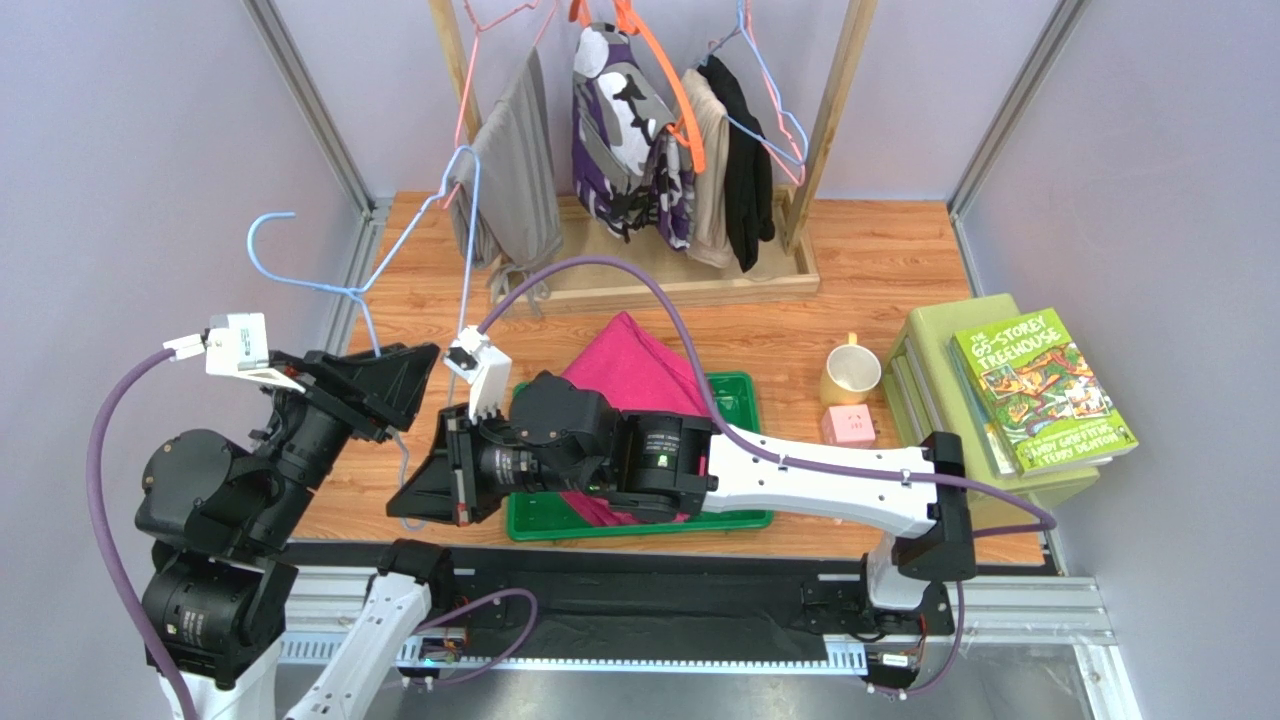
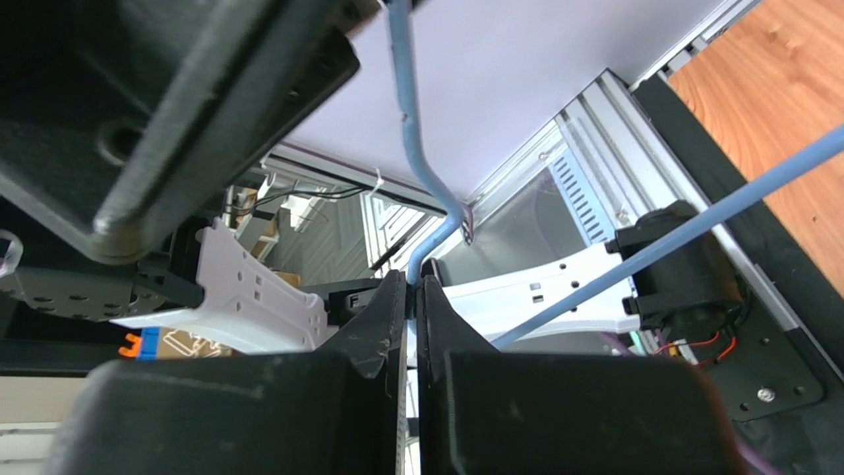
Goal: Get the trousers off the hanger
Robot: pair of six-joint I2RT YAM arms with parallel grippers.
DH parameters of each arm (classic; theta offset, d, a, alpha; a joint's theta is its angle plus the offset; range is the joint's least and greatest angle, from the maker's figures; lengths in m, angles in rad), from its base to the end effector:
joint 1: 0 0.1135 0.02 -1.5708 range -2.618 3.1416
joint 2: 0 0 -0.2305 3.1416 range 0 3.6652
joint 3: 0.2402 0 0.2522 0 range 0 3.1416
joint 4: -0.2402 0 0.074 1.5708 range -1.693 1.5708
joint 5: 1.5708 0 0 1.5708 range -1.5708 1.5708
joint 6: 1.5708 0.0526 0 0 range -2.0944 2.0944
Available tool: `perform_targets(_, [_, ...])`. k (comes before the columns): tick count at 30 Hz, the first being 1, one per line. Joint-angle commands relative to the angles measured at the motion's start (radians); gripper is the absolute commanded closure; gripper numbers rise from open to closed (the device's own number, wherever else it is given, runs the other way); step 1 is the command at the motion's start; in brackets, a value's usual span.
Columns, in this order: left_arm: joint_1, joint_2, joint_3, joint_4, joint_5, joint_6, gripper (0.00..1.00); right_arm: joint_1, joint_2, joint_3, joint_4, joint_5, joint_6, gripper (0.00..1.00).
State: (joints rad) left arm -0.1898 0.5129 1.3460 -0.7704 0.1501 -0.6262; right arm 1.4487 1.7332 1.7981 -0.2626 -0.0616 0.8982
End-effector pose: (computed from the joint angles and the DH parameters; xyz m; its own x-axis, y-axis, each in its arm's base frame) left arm 0.0626 -0.0200 0.4561 -0.1454 -0.5621 -0.8142 0.3060 0.7570 -0.5773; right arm 0.0482 0.4191 0.3919 -0.7956 -0.0732 -0.6014 -0.6031 0.1909 0.7745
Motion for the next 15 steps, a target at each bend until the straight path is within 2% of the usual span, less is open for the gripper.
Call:
perform_targets(1, [0.0, -0.02, 0.002, 0.023, 0.06, 0.049, 0.34, -0.024, -0.098, -0.084, 0.132, -0.044, 0.086, 1.0])
perform_targets(7, [0.0, -0.024, 0.031, -0.01, 0.117, 0.075, 0.22, -0.068, -0.165, -0.181, 0.184, -0.056, 0.148, 1.0])
perform_targets(15, [0.0, -0.067, 0.033, -0.072, 0.048, 0.121, 0.22, -0.185, -0.242, -0.29, 0.25, -0.136, 0.222, 1.0])
